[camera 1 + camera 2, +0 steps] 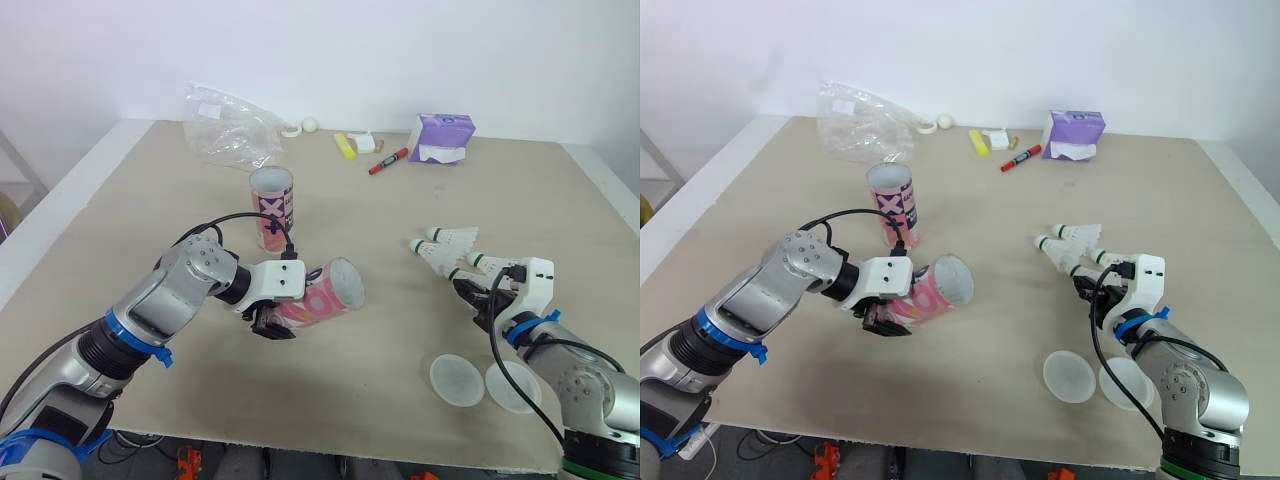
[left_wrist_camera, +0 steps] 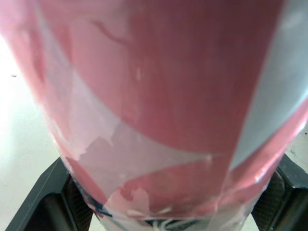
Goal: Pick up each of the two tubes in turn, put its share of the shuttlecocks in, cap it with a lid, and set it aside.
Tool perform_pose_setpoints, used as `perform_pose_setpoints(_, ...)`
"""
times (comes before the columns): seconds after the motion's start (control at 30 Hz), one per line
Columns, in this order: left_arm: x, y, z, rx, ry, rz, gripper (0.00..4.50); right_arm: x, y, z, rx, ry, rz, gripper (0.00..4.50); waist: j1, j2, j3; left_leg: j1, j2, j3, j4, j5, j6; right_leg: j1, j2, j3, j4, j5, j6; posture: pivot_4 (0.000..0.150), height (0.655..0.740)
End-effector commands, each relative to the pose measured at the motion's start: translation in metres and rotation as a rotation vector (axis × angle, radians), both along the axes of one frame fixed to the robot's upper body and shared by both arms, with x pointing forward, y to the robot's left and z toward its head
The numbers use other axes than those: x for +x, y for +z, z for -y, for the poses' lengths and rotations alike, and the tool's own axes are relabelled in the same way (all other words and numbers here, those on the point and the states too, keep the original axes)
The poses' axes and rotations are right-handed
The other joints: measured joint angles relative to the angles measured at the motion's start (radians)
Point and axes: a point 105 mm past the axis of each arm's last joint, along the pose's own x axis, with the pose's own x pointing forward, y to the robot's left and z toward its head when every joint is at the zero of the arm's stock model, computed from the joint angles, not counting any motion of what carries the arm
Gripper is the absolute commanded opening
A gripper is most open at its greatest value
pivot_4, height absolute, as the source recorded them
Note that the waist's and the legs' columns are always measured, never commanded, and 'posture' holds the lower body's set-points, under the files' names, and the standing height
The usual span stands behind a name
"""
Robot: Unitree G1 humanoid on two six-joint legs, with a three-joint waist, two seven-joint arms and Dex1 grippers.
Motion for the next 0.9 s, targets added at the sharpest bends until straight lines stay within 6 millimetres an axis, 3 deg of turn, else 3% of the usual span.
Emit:
perform_pose_setpoints(0.03, 0.002, -0.006, -0.005, 0.017, 0.033, 0.004, 3.79, -0.003, 0.015, -0.001, -0.049, 0.02, 0.055, 0.11, 0.0, 0.0, 0.0, 0.0, 0.0, 0.0, 0.0, 0.0, 0.0, 0.0, 0.0, 0.0, 0.0, 0.0, 0.0, 0.15, 0.74)
perform_pose_setpoints(0.17, 0.002, -0.006, -0.004, 0.016, 0.033, 0.004, 3.79, -0.013, 0.025, -0.003, -0.078, 0.042, 0.068, 0.11, 0.0, 0.0, 0.0, 0.0, 0.0, 0.0, 0.0, 0.0, 0.0, 0.0, 0.0, 0.0, 0.0, -0.001, 0.0, 0.15, 0.74)
perform_pose_setpoints(0.33, 0.005, -0.007, -0.006, 0.023, 0.031, 0.005, 3.79, -0.039, 0.103, -0.024, -0.353, 0.276, 0.243, 0.11, 0.0, 0.008, 0.002, -0.002, -0.002, 0.0, 0.0, 0.0, 0.0, -0.001, -0.001, 0.001, 0.0, -0.001, 0.001, 0.15, 0.74)
perform_pose_setpoints(0.4, 0.006, -0.007, -0.006, 0.023, 0.029, 0.005, 3.79, -0.046, 0.129, -0.041, -0.484, 0.408, 0.343, 0.11, -0.001, 0.006, 0.003, 0.0, -0.001, 0.0, 0.0, 0.0, 0.0, 0.0, -0.001, 0.001, 0.0, -0.001, 0.001, 0.15, 0.74)
perform_pose_setpoints(0.47, 0.007, -0.007, -0.006, 0.023, 0.025, 0.006, 3.79, -0.061, 0.147, -0.071, -0.648, 0.631, 0.45, 0.11, 0.0, 0.002, 0.003, 0.001, -0.001, 0.0, 0.0, 0.0, 0.001, 0.001, 0.0, 0.001, 0.0, -0.001, 0.001, 0.15, 0.74)
perform_pose_setpoints(0.53, 0.008, -0.007, -0.005, 0.022, 0.021, 0.008, 3.79, -0.078, 0.144, -0.099, -0.788, 0.863, 0.501, 0.11, 0.0, 0.006, 0.003, 0.0, -0.001, -0.003, 0.0, 0.001, 0.001, 0.001, 0.0, -0.001, 0.0, -0.001, 0.001, 0.15, 0.74)
perform_pose_setpoints(0.6, 0.009, -0.006, -0.004, 0.021, 0.02, 0.009, 3.79, -0.087, 0.132, -0.115, -0.884, 1.01, 0.518, 0.11, 0.0, 0.005, 0.003, 0.0, -0.001, 0.0, -0.001, 0.001, 0.001, 0.0, -0.001, 0.0, 0.0, -0.001, 0.001, 0.15, 0.74)
perform_pose_setpoints(0.9, 0.01, -0.005, -0.003, 0.015, 0.024, 0.012, 3.79, -0.077, 0.121, -0.146, -0.921, 1.104, 0.624, 0.11, 0.001, -0.002, 0.004, -0.001, -0.003, 0.001, 0.001, 0.001, 0.001, 0.0, -0.005, -0.002, -0.001, -0.001, 0.001, 0.15, 0.74)
